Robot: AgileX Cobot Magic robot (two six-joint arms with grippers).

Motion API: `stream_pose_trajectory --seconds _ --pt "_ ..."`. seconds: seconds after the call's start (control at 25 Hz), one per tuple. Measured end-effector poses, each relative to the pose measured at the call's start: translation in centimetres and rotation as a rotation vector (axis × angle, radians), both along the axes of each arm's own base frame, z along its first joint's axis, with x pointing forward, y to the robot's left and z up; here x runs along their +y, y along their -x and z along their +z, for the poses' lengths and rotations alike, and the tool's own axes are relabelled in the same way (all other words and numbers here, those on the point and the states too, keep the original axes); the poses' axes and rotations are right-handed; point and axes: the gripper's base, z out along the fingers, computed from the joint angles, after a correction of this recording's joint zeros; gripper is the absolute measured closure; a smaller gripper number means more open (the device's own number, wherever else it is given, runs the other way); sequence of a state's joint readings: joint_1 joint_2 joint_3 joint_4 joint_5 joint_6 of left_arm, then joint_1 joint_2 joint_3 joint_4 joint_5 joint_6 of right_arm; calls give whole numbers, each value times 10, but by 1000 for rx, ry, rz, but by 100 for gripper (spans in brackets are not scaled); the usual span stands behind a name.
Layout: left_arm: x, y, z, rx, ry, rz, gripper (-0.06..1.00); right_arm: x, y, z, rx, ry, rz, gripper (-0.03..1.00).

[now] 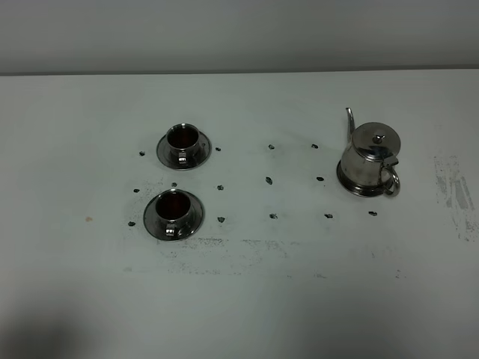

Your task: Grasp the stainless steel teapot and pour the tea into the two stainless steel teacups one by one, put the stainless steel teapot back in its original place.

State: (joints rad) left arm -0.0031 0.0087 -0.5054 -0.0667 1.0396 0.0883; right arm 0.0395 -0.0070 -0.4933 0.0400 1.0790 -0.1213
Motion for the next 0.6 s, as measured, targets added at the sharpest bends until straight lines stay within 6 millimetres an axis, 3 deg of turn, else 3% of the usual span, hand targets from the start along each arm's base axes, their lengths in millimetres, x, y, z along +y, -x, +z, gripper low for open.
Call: stream_pose_trajectory --seconds 0.6 --pt "0 0 0 0 0 0 37 0 0 0 0 0 0 78"
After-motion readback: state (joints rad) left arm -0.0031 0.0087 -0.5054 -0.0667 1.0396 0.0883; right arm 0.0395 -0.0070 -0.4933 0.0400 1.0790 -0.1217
